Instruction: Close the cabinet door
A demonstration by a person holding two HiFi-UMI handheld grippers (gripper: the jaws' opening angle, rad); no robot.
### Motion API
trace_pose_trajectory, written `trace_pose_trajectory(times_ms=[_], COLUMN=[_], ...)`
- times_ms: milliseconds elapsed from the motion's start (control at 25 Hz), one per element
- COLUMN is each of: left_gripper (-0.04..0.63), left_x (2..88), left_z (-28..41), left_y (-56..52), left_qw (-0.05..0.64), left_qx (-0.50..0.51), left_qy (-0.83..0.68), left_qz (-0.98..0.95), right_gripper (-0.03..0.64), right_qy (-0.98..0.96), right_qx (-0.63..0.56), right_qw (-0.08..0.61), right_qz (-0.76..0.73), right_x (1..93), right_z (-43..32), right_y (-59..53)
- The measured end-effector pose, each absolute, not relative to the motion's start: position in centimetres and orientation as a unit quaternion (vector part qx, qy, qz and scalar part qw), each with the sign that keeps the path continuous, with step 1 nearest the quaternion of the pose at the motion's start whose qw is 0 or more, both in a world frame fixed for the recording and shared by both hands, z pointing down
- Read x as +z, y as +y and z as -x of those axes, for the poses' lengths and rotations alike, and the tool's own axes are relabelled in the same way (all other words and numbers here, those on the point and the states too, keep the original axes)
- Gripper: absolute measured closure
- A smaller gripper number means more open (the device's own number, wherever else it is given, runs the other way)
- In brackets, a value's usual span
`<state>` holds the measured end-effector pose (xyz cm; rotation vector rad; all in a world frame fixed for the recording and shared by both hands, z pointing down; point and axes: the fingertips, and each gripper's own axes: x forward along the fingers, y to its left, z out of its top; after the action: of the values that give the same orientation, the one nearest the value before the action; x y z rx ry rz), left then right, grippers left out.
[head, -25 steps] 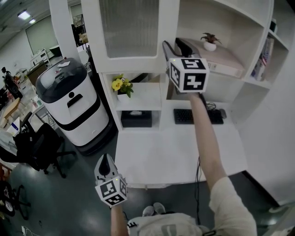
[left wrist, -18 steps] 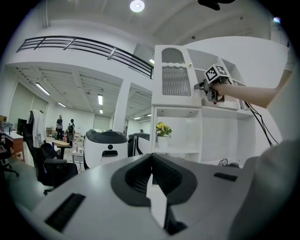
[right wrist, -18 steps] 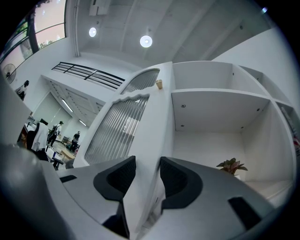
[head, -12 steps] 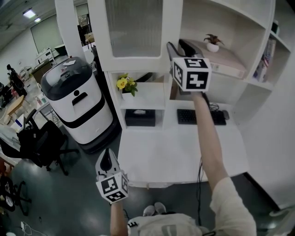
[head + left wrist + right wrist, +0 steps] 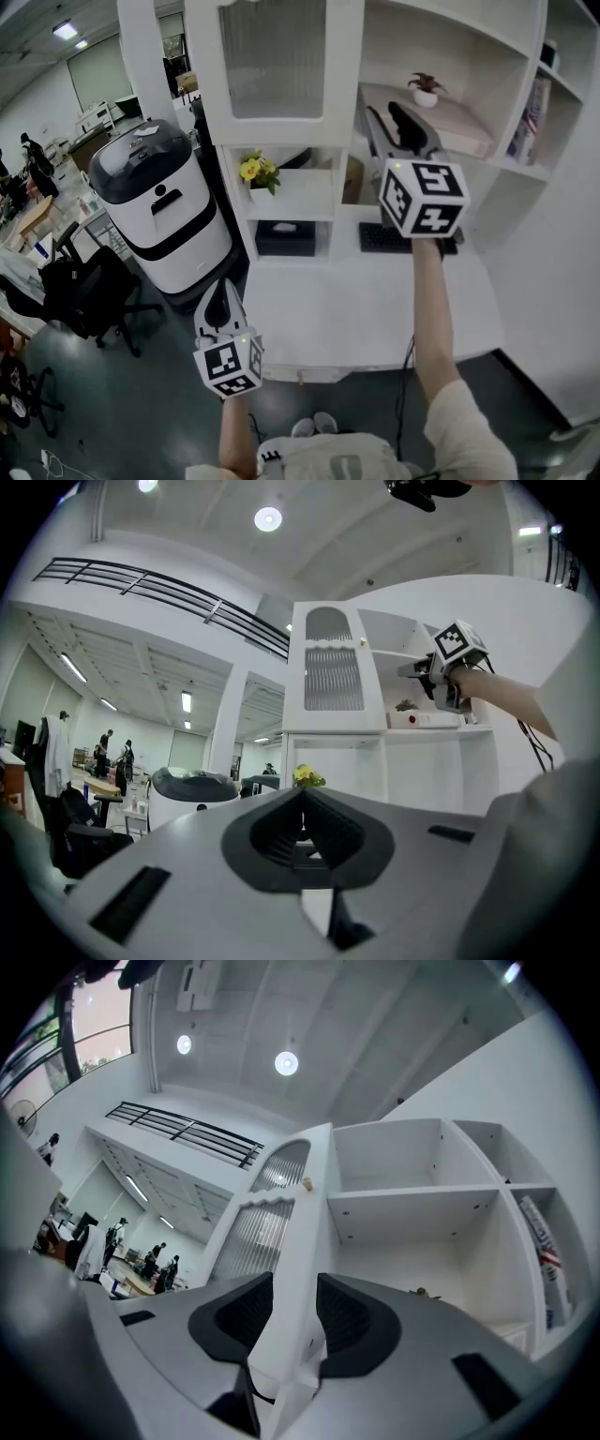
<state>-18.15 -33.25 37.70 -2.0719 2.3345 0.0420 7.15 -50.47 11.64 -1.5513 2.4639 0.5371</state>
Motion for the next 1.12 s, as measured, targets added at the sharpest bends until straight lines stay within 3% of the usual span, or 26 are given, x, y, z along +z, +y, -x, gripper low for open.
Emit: trace_pose_trajectory(times_ms=[440,1120], left_gripper=[0.591,0.591], left_x=[34.2,38.2], left_z=[14.2,9.6], left_y=[-32.6,-30.5], left_qw=[0.042,0.032], left_qx=[0.035,0.047], left_qy=[0.711,0.672], left_qz=[0.701,0.738], right_gripper=[0.594,0.611], right_qy=[0.830,0.856], right_qx=[0.209,0.074], right_qw=[0.120,0.079], right_qz=[0.504,0.506], right_x=[18.2,36.5], right_z=[-8.1,-6.4], right_y=[-38.3,-32.6])
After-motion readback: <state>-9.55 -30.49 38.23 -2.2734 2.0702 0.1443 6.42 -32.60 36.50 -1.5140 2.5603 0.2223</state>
